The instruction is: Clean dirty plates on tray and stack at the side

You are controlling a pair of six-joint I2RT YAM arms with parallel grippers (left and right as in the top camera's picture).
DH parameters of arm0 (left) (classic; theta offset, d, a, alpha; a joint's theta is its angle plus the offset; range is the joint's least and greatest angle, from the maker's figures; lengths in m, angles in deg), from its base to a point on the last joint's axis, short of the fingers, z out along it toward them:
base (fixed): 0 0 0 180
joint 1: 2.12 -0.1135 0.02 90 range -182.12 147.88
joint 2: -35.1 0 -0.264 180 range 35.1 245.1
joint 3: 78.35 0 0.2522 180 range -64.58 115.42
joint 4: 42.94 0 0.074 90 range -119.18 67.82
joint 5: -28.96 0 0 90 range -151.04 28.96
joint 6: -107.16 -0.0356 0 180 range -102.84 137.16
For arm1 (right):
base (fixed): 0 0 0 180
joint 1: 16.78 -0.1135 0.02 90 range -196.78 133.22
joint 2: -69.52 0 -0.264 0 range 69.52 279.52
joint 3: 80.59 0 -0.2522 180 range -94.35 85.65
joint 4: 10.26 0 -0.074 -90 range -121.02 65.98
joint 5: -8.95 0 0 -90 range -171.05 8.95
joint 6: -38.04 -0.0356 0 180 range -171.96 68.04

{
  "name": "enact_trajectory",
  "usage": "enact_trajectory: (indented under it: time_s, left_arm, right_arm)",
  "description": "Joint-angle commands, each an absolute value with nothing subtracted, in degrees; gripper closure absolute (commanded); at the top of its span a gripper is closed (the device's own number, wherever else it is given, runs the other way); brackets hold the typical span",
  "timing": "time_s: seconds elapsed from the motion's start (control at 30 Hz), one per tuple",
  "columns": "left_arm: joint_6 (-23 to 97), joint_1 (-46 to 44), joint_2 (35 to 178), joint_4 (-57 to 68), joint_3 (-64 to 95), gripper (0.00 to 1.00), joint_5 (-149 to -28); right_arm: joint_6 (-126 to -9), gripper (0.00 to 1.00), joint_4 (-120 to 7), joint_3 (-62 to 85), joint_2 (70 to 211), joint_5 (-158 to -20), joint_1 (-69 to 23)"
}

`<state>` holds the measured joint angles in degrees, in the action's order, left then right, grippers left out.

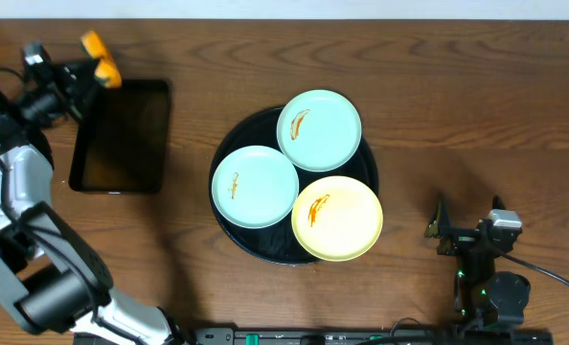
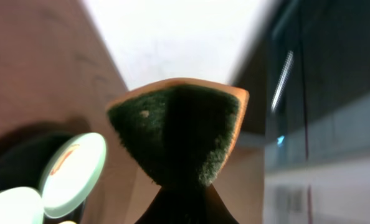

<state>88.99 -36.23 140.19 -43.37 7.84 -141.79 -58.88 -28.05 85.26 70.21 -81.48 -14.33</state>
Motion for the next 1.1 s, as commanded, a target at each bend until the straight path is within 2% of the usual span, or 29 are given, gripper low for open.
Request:
enact_trajectory:
  time_s: [0.0, 0.13, 0.3, 0.37, 0.4, 0.6, 0.8, 1.07]
  left_arm:
    - [69.2, -37.3, 144.9, -30.0, 7.5, 0.93, -128.5]
    - [70.8, -38.0, 143.7, -33.9, 7.7, 0.93, -132.9]
    - [71.8, -37.6, 133.7, -36.1, 7.9, 0.93, -132.1]
    - [66.3, -37.6, 129.6, -35.0, 7.9, 0.93, -128.5]
    - [55.1, -37.2, 125.8, -27.0, 7.9, 0.93, -120.3]
    - [29.0, -33.6, 126.2, -5.7, 7.9, 0.93, -87.9]
    - [21.4, -29.8, 129.5, -8.8, 7.9, 0.93, -84.5]
    - [17.3, -27.5, 121.1, -15.9, 8.1, 0.93, -84.4]
  right_arm:
    - [-58.1, 0.01, -28.3, 85.3, 69.9, -81.5, -14.1]
    - [-58.1, 0.01, -28.3, 85.3, 69.9, -81.5, -14.1]
    - [-58.1, 0.01, -28.3, 85.3, 69.9, -81.5, -14.1]
    - [-58.1, 0.01, -28.3, 85.3, 69.9, -81.5, -14.1]
    - [-58.1, 0.01, -28.3, 85.3, 69.9, -81.5, -14.1]
    - [-58.1, 0.01, -28.3, 85.3, 69.9, -81.5, -14.1]
    - [-58.1, 0.01, -28.3, 85.3, 70.0, -81.5, -14.1]
    - [-58.1, 0.01, -28.3, 85.3, 70.0, -81.5, -14.1]
